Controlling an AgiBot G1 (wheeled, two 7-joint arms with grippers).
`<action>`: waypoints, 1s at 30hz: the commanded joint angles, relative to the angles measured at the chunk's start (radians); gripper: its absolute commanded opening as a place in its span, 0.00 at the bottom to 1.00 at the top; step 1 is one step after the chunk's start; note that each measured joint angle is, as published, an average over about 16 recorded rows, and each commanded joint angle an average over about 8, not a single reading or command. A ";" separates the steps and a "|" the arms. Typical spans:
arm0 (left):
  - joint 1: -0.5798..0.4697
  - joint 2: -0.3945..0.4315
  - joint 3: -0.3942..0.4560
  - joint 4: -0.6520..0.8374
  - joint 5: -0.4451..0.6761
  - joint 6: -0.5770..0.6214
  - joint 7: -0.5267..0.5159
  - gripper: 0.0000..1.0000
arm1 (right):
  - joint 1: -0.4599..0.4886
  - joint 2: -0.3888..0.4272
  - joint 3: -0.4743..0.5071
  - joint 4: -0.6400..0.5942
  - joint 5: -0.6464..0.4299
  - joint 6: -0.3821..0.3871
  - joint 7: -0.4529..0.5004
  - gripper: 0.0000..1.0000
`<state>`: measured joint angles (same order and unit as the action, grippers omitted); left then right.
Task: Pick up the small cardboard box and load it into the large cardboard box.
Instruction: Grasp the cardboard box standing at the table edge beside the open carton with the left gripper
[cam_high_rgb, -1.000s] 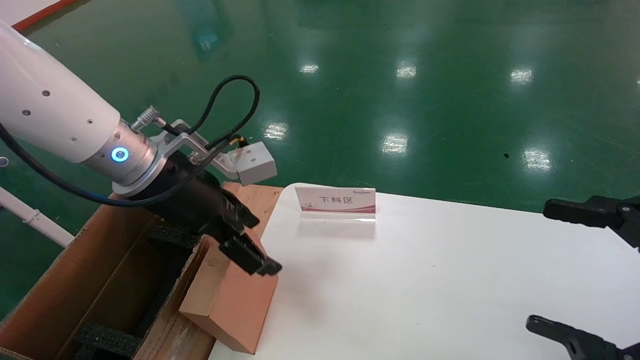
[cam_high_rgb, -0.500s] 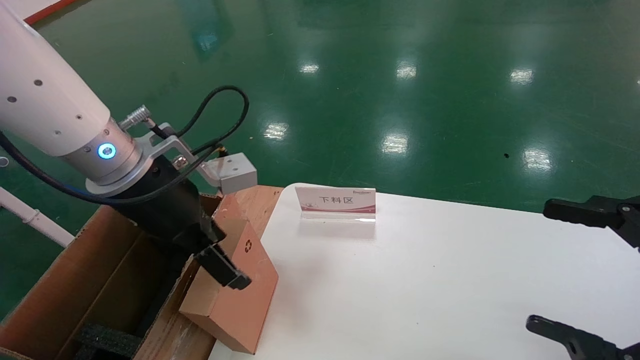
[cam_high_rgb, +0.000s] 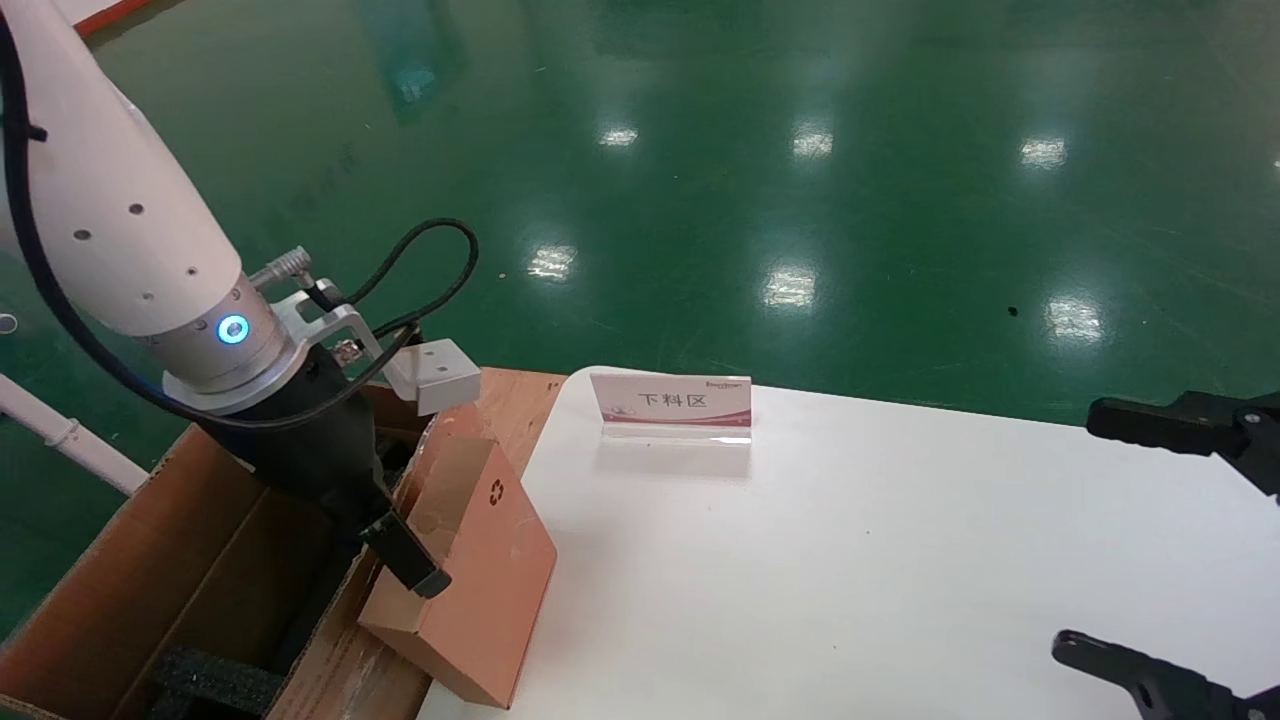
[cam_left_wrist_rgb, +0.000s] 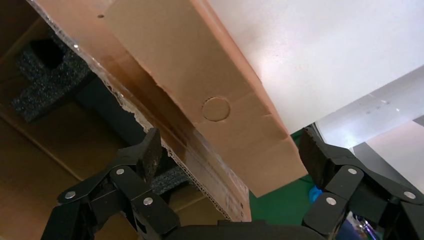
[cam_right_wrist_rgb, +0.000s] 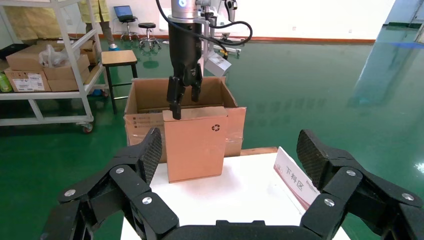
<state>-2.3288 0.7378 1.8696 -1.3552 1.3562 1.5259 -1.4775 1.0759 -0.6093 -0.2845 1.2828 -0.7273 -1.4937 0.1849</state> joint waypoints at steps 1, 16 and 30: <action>0.000 0.002 0.017 0.000 -0.001 -0.010 -0.011 1.00 | 0.000 0.000 0.000 0.000 0.000 0.000 0.000 1.00; 0.074 -0.061 0.029 -0.005 0.080 -0.200 0.005 1.00 | 0.000 0.000 -0.001 0.000 0.001 0.001 -0.001 1.00; 0.095 -0.078 0.023 -0.004 0.056 -0.231 0.026 0.51 | 0.000 0.001 -0.001 0.000 0.001 0.001 -0.001 0.57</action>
<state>-2.2344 0.6594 1.8930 -1.3596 1.4126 1.2949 -1.4513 1.0760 -0.6086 -0.2857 1.2825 -0.7262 -1.4927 0.1841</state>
